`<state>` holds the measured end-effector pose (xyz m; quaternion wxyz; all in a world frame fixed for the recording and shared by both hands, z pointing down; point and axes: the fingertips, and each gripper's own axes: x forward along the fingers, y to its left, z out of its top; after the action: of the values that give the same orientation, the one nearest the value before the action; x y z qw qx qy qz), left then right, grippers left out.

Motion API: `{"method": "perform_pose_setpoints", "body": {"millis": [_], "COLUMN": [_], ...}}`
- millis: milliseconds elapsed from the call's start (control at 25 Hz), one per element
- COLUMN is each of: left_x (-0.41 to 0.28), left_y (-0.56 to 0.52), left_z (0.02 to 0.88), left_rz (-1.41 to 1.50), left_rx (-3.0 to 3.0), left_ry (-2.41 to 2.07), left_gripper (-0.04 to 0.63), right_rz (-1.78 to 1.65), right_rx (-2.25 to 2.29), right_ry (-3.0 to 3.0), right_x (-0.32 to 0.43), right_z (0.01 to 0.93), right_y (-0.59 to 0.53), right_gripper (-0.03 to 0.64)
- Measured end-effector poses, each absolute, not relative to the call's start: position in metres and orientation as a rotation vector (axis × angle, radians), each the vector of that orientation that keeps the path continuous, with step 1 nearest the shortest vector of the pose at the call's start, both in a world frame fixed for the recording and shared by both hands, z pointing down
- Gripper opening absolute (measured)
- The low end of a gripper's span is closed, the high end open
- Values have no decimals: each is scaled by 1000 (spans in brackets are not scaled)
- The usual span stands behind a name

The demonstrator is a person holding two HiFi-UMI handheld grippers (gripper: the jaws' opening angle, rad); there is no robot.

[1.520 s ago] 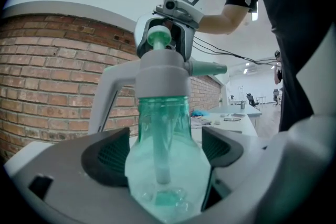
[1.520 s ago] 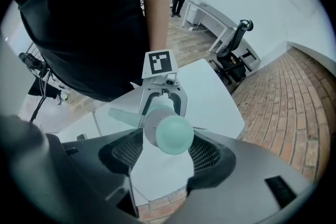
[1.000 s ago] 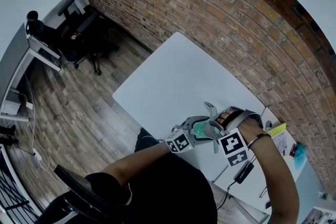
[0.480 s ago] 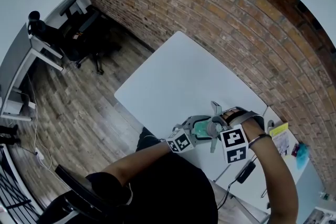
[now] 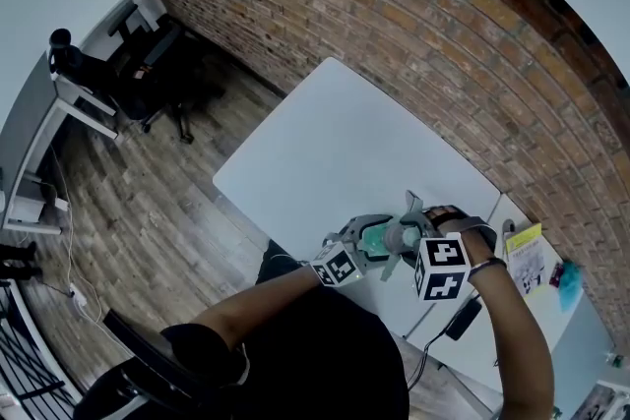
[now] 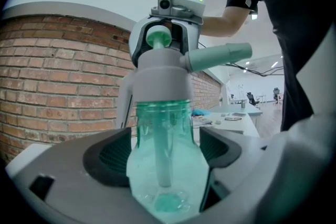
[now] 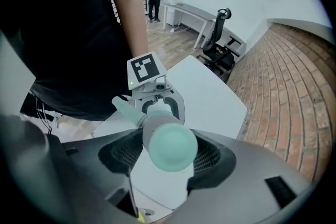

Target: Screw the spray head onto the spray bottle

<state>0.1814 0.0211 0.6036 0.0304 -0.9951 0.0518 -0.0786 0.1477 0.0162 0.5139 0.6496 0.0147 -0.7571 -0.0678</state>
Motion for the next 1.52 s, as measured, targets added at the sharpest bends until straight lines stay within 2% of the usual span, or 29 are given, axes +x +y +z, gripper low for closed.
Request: {"method": "perform_pose_setpoints", "body": {"millis": [880,1320,1520], "left_x": [182,182,183], "left_y": [21,21,21], "left_z": [604,604,604], "left_rz": [-251,-257,-258], "left_rx": [-3066,-3068,-3069], "left_ry": [175,170,159], "left_gripper": [402,402,402], "right_rz": [110,-287,-345], "right_rx": [426,-19,-206], "right_ry": [-1846,-1752,-1683], "right_x": [151,151,146], "right_z": [510,494,499], "right_y": [10,13,17], "right_gripper": [273,273,273]}}
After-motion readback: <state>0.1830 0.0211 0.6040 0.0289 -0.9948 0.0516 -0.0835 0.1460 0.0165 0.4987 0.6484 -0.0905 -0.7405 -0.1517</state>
